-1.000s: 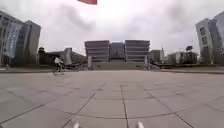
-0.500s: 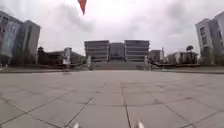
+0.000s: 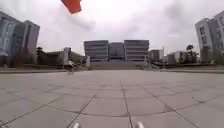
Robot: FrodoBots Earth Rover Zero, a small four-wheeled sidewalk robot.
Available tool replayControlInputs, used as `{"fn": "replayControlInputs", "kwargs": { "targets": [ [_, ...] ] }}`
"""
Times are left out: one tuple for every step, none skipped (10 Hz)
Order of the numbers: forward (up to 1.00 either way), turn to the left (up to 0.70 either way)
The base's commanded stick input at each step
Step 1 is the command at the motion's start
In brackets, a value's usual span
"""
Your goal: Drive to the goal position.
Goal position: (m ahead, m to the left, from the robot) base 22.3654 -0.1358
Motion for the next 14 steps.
{"fn": "replayControlInputs", "kwargs": {
  "targets": [
    [0.70, 0.00],
    [0.70, 0.00],
    [0.70, 0.00],
    [0.70, 0.00],
    [0.70, 0.00],
    [0.70, 0.00],
    [0.70, 0.00],
    [0.70, 0.00],
    [0.70, 0.00],
    [0.70, 0.00],
    [0.70, 0.00],
    [0.70, 0.00],
    [0.70, 0.00],
    [0.70, 0.00]
  ]
}}
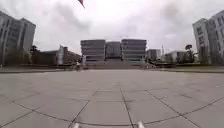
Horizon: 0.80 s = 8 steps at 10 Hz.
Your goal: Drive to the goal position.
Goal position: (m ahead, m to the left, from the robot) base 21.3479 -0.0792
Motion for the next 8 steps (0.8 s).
{"fn": "replayControlInputs", "kwargs": {
  "targets": [
    [0.70, 0.00],
    [0.70, 0.00],
    [0.70, 0.00],
    [0.70, 0.00],
    [0.70, 0.00],
    [0.70, 0.00],
    [0.70, 0.00],
    [0.70, 0.00]
  ]
}}
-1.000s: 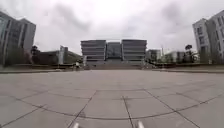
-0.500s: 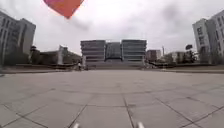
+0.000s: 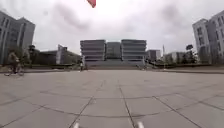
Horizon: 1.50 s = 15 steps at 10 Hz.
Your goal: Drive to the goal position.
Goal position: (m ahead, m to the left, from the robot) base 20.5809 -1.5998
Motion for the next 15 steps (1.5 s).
{"fn": "replayControlInputs", "kwargs": {
  "targets": [
    [0.70, 0.00],
    [0.70, 0.00],
    [0.70, 0.00],
    [0.70, 0.00],
    [0.70, 0.00],
    [0.70, 0.00],
    [0.70, 0.00],
    [0.70, 0.00],
    [0.70, 0.00],
    [0.70, 0.00],
    [0.70, 0.00],
    [0.70, 0.00],
    [0.70, 0.01],
    [0.70, 0.01],
    [0.70, 0.02]
  ]
}}
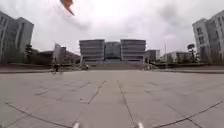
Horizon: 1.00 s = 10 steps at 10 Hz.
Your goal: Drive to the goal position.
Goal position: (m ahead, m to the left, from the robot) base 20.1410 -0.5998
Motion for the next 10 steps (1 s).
{"fn": "replayControlInputs", "kwargs": {
  "targets": [
    [0.70, 0.06],
    [0.70, 0.11],
    [0.70, 0.12],
    [0.70, 0.02],
    [0.70, 0.00],
    [0.70, 0.00],
    [0.70, 0.00],
    [0.70, 0.00],
    [0.70, 0.01],
    [0.70, 0.01]
  ]
}}
